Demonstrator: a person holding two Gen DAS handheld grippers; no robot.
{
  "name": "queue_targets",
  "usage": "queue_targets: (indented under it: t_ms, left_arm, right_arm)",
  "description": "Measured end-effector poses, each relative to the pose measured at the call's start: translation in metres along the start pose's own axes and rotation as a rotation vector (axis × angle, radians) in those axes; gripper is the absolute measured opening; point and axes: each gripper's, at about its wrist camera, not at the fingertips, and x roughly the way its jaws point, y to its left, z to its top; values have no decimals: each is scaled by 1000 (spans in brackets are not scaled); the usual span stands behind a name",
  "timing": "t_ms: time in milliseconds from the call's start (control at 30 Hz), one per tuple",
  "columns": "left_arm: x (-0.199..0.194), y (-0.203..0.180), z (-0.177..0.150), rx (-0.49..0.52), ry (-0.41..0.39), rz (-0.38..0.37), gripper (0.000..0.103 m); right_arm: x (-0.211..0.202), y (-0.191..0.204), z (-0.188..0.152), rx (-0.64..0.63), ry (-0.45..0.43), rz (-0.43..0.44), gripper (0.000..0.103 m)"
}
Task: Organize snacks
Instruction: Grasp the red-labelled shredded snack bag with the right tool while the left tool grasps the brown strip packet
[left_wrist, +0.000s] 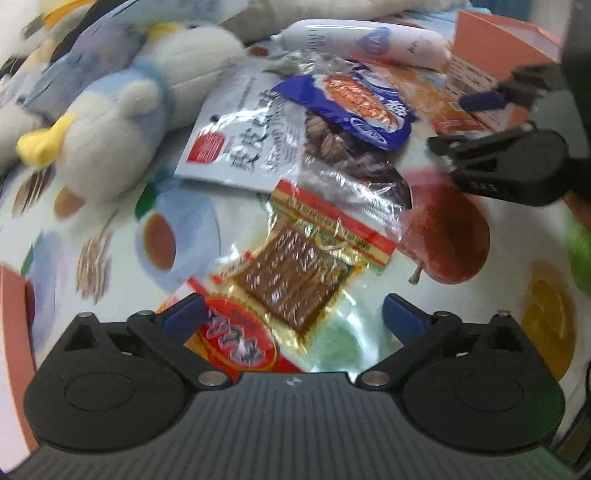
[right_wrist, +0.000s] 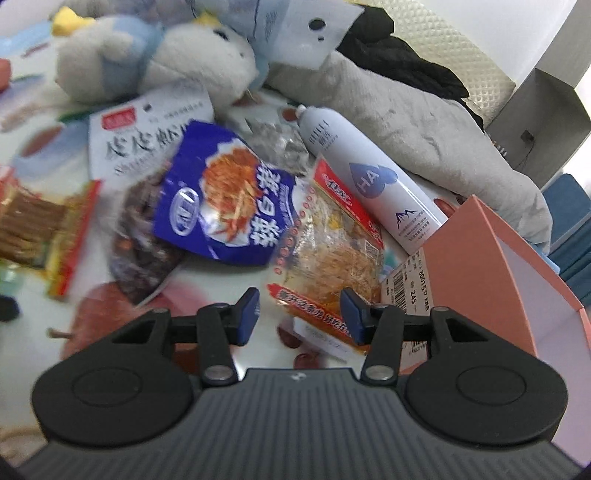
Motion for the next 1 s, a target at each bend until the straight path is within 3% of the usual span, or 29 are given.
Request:
queue_targets:
  t_ms: [133, 267, 433, 667, 767, 833, 1000]
  left_arm:
    - [8, 3, 11, 42, -6, -13, 103]
    - [19, 15, 18, -54, 17, -69, 103]
    - [18, 14, 14, -64, -7, -68, 103]
    - [12, 5, 9, -134, -28, -24, 103]
    - [11, 0, 7, -150, -40, -13, 101]
    - [8, -3, 4, -165, -46, -8, 98]
    - [-1, -14, -4, -214, -67, 13, 90]
  right_arm:
    - [10, -2, 4, 3, -19, -37, 67]
    - [17, -7, 6, 45, -21, -25, 67]
    - [25, -28, 6, 200, 13, 70, 64]
    - [31, -39, 8, 275, 54, 160, 55]
    - [28, -38, 7, 269, 59, 161, 46]
    - [26, -39, 6, 268, 65, 175, 29]
    - [15, -35, -1, 265, 80, 224, 15]
